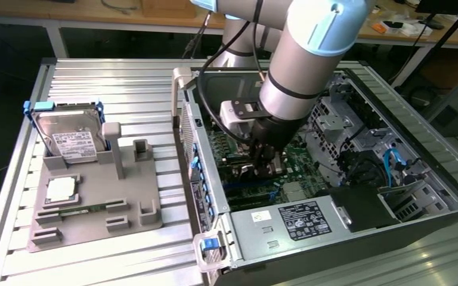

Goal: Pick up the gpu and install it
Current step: 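Insert the gpu into the slot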

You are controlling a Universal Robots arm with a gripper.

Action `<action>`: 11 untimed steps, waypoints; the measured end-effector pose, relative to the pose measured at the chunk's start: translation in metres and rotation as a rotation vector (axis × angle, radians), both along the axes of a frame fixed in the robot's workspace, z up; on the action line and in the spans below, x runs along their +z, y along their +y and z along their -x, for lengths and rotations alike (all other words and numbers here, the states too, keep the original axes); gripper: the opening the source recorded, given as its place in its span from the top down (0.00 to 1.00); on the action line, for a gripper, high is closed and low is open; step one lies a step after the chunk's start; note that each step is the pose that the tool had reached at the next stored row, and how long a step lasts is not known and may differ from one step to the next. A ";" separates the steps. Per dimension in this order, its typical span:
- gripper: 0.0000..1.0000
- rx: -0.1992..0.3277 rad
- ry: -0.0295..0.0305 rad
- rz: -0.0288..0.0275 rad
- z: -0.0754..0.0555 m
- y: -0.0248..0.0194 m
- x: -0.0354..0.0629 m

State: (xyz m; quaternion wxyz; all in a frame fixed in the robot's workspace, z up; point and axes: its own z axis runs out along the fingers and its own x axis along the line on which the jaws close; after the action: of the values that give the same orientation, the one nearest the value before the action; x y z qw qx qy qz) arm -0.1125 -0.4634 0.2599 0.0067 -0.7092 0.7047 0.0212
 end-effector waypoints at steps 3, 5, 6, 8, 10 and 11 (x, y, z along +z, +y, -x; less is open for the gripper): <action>0.73 0.000 0.0000 0.0000 0.000 0.0000 -0.0010; 0.73 0.000 0.0000 -0.0001 0.001 0.0000 -0.0018; 0.73 0.000 -0.0001 -0.0001 0.001 0.0000 -0.0021; 0.73 0.000 -0.0001 -0.0001 0.002 0.0000 -0.0027; 0.73 0.000 0.0004 0.0002 0.002 0.0000 -0.0030; 0.73 0.000 0.0000 0.0001 0.003 0.0000 -0.0036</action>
State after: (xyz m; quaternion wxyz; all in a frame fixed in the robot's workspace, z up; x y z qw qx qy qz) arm -0.1151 -0.4634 0.2563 0.0067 -0.7092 0.7047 0.0212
